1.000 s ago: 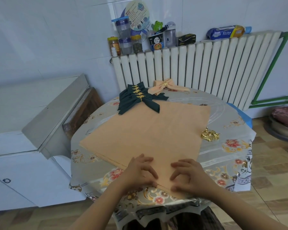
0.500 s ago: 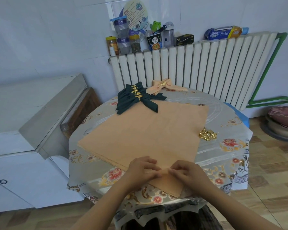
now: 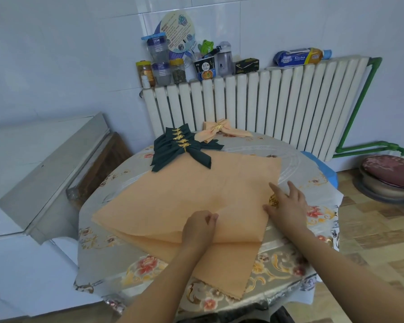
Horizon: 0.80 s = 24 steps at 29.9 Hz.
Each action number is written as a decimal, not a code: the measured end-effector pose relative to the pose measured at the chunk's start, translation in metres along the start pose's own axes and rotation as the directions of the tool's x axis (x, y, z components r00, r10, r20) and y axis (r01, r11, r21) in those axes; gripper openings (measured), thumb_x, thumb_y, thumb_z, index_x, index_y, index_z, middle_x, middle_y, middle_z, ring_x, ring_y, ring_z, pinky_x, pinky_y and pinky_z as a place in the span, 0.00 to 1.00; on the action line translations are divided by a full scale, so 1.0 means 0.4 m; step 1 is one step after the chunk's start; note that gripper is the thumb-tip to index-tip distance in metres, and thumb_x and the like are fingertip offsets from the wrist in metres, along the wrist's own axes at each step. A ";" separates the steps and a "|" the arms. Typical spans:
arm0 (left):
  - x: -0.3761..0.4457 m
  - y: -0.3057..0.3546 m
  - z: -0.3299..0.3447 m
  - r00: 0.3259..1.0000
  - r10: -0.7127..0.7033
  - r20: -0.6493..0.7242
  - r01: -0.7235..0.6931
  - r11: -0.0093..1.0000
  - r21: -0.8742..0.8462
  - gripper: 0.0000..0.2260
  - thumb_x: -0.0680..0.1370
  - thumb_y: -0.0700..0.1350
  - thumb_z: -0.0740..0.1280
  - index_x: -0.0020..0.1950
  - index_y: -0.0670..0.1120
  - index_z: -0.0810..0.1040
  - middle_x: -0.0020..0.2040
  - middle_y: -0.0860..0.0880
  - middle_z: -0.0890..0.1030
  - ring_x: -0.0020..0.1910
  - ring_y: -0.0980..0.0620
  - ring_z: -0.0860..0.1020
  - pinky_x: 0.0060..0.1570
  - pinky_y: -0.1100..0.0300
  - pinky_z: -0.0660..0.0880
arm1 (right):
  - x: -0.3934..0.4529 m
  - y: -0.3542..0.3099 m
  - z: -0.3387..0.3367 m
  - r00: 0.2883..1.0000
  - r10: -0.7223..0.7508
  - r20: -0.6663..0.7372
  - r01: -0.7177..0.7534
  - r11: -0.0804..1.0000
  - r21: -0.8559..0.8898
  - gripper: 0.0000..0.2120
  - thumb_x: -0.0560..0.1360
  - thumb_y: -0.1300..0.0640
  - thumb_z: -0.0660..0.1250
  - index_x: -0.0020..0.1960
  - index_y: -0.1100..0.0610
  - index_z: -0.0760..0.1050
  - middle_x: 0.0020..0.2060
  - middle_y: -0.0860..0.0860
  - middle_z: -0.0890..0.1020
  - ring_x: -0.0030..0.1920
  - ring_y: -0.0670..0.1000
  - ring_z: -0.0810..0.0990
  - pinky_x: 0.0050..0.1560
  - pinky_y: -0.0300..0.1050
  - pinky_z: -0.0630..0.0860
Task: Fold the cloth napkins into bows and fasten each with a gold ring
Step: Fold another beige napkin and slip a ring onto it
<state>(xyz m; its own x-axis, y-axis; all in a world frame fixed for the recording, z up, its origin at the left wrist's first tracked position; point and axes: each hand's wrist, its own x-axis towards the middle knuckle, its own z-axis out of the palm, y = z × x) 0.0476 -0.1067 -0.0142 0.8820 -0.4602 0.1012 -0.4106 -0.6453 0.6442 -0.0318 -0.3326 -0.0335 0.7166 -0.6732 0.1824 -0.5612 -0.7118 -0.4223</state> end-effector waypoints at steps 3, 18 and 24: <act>0.013 -0.019 0.040 0.997 0.009 -0.081 -0.008 1.000 0.019 0.12 0.79 0.47 0.62 0.40 0.43 0.77 0.41 0.46 0.77 0.44 0.46 0.74 0.40 0.56 0.64 | 0.046 0.013 0.008 0.999 -0.033 0.030 0.034 0.998 -0.051 0.23 0.76 0.49 0.64 0.70 0.47 0.66 0.69 0.55 0.68 0.66 0.58 0.67 0.64 0.52 0.64; 0.033 -0.045 0.074 0.977 0.044 -0.207 -0.033 0.998 0.056 0.11 0.79 0.46 0.63 0.37 0.45 0.74 0.38 0.49 0.74 0.41 0.48 0.72 0.38 0.57 0.61 | 0.128 0.096 -0.020 0.997 0.047 -0.059 -0.052 0.995 -0.083 0.28 0.75 0.48 0.65 0.73 0.46 0.62 0.74 0.55 0.60 0.74 0.60 0.55 0.72 0.55 0.48; 0.027 -0.051 0.071 0.981 0.039 -0.191 -0.035 0.999 0.025 0.12 0.79 0.45 0.63 0.36 0.44 0.74 0.36 0.50 0.72 0.40 0.47 0.72 0.38 0.56 0.62 | 0.091 0.085 -0.036 0.999 0.035 -0.041 -0.039 0.992 -0.120 0.27 0.76 0.44 0.62 0.73 0.43 0.61 0.75 0.51 0.58 0.75 0.59 0.49 0.72 0.56 0.41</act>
<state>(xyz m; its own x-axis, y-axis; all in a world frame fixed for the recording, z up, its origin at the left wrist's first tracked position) 0.0587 -0.1160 -0.0478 0.8933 -0.3599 0.2694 -0.4467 -0.6441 0.6209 -0.0306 -0.3840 -0.0286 0.6791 -0.7051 0.2039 -0.6347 -0.7036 -0.3195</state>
